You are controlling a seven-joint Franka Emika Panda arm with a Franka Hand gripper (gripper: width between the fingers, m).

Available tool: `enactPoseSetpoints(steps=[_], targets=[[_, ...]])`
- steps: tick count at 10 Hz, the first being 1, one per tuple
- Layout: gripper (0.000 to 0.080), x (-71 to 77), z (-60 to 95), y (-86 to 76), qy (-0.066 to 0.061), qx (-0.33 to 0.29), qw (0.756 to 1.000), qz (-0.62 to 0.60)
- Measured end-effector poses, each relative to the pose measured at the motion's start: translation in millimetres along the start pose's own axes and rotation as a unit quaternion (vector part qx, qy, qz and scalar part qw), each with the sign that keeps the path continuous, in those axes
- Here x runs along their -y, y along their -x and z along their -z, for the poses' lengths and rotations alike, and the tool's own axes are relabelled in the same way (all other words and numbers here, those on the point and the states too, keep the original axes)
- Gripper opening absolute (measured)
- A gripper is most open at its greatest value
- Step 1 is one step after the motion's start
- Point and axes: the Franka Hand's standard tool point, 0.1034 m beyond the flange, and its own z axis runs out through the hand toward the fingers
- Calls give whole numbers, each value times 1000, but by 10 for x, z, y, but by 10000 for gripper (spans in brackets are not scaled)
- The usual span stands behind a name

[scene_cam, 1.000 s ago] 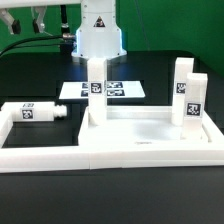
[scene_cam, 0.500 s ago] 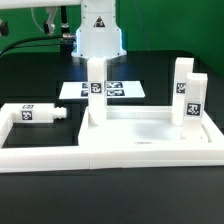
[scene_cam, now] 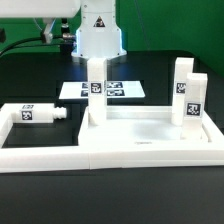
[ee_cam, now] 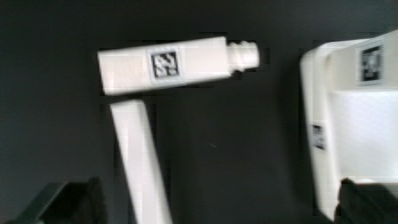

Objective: Assemble desk

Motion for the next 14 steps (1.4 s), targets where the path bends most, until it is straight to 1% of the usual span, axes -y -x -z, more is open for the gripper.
enactPoseSetpoints(steps=[1,3,5,6,7,8,12,13,14], targets=[[649,10,-88,-27,3,1,1000,-3],[649,7,-362,-40,-6,20,1000,-23],[649,1,-598,-73,3,28,999,-35],[649,7,-692,-80,4,32,999,-41],[649,45,-717,-84,4,33,999,-42],[649,44,-724,-84,2,33,998,-44],[649,40,-724,-84,3,33,998,-44],[649,32,-751,-70,-2,35,998,-43],[649,-14,-876,-8,-20,46,997,-52]])
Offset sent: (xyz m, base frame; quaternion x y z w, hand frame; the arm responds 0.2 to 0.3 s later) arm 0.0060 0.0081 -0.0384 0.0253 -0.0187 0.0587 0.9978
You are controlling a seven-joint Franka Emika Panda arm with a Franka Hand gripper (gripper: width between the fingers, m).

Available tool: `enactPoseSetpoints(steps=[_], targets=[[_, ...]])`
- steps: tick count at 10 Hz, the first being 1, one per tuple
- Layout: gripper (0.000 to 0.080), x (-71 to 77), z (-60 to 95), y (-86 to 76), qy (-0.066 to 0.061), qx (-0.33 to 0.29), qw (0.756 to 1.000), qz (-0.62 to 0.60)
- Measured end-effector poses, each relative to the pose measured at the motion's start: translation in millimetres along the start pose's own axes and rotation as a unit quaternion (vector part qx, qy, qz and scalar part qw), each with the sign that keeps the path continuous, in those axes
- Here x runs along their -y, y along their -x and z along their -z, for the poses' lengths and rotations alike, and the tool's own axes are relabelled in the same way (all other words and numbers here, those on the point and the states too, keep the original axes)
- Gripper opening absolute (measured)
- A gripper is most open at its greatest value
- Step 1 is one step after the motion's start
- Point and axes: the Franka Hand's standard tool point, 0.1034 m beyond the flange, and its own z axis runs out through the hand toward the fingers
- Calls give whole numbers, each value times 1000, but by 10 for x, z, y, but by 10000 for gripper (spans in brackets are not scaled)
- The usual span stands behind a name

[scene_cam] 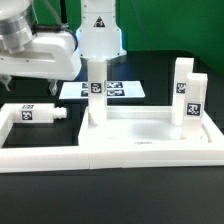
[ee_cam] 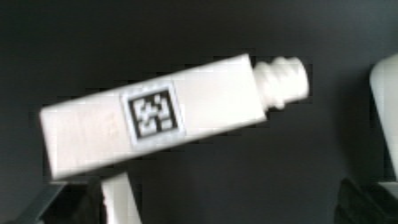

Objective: Assemble desk

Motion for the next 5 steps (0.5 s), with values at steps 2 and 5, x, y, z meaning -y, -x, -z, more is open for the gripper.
enactPoseSetpoints(steps=[2,5], targets=[[649,14,-208,59,-21,38,999,-15],[649,213,-377,-7,-9,33,999,-19]])
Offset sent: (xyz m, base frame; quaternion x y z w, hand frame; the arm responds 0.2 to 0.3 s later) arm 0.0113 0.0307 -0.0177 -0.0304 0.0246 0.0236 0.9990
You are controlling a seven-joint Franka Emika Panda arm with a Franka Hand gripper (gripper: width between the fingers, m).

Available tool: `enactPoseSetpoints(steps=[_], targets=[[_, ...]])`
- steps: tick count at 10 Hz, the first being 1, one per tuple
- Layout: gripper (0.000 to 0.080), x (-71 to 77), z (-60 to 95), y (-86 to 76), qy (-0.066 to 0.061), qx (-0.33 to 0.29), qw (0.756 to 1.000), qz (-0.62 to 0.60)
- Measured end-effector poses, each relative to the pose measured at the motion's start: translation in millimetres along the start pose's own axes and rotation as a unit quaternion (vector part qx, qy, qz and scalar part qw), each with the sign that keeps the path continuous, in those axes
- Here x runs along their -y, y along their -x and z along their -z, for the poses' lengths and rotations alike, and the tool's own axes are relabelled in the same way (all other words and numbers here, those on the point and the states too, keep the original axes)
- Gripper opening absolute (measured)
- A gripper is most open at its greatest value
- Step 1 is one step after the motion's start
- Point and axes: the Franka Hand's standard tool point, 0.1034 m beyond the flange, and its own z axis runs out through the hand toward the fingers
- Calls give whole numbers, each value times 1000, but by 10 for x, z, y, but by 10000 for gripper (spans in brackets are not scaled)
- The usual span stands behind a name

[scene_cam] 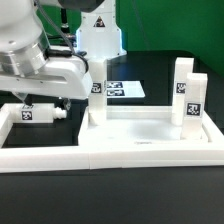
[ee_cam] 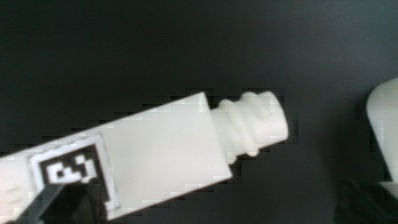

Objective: Assemble desk

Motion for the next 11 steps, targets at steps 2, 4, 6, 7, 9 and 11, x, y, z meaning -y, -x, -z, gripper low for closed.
enactPoseSetpoints(steps=[2,4,6,7,9,11], targets=[[649,21,-26,-55,28,-2,1000,-6],[649,85,39,-123,35,-9,999,-4],[649,72,28,-150,38,-10,999,-4],[649,55,31,-157,38,-12,999,-4],[649,-38,-58,-170,38,-31,999,-8],[649,-157,-205,-100,39,-33,999,-12]])
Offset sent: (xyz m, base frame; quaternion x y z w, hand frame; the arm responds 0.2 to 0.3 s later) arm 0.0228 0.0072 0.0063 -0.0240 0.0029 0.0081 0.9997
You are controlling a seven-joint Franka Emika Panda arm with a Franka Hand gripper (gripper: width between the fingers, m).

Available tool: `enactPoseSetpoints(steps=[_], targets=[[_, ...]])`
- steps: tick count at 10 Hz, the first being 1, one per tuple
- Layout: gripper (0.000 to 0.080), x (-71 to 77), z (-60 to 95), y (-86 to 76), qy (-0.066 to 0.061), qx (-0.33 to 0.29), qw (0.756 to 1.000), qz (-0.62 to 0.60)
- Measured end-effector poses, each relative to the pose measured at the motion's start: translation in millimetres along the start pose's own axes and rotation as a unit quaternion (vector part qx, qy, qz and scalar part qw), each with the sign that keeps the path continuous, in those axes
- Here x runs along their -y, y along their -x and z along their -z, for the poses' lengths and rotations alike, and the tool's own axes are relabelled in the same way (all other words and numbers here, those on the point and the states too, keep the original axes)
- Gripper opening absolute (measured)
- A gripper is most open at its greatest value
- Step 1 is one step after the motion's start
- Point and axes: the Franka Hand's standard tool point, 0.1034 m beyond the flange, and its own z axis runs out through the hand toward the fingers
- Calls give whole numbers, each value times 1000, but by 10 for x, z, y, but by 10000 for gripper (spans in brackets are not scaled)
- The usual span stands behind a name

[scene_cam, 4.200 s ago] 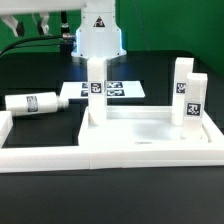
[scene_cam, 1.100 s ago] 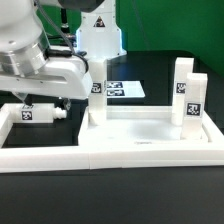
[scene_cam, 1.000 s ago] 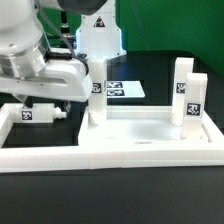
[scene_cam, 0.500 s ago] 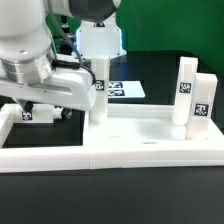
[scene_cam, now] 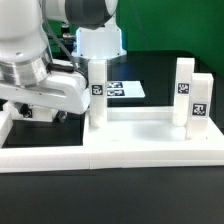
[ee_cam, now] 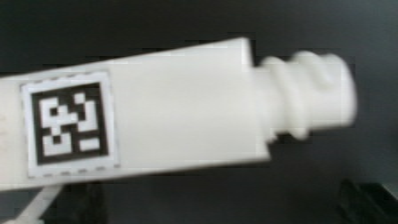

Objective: Assemble desk

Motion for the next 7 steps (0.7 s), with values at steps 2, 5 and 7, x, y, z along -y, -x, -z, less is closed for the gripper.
enactPoseSetpoints(steps=[2,5,7], targets=[[649,-84,-84,59,1,0,1000,-6],[649,-181,-75,169,-2,7,1000,-9],[649,-204,-62,287,-8,22,1000,-5]])
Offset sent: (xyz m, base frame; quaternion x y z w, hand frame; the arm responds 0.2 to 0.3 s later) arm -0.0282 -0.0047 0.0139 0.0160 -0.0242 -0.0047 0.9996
